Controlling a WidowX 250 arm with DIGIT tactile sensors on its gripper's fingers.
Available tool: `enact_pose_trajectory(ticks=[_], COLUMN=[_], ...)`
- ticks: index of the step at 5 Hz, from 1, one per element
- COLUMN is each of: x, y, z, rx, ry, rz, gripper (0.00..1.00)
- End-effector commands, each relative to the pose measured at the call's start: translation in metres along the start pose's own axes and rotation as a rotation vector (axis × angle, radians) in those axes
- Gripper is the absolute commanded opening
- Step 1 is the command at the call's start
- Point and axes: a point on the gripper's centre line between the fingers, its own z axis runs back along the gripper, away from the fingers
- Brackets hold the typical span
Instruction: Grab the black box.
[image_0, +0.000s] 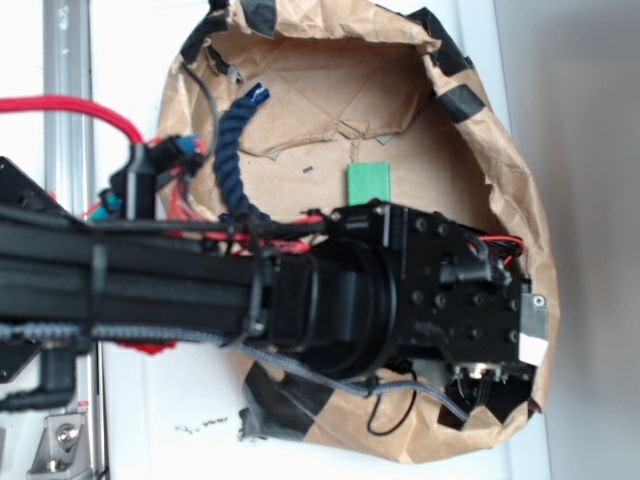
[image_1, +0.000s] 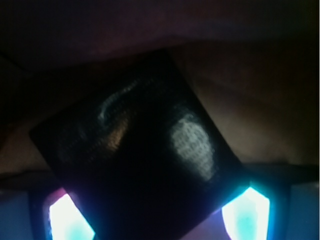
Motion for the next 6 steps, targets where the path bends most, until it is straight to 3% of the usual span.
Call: enact_pose_trajectory(ticks=[1, 3, 4, 5, 6], x=[0.003, -0.065, -0.078, -0.09, -0.081], y=[-0.002, 0.011, 0.022, 0.038, 0.049], z=[0.054, 0.098, 0.116, 0.149, 0.168], rx=[0.085, 0.1, 0.091, 0.015, -0.053], ry=[-0.156, -0.103, -0.046, -0.043, 0.003], rz=[-0.083, -0.013, 0.107, 0.311, 0.501], gripper=[0.0, 0.0, 0.0, 0.0, 0.0])
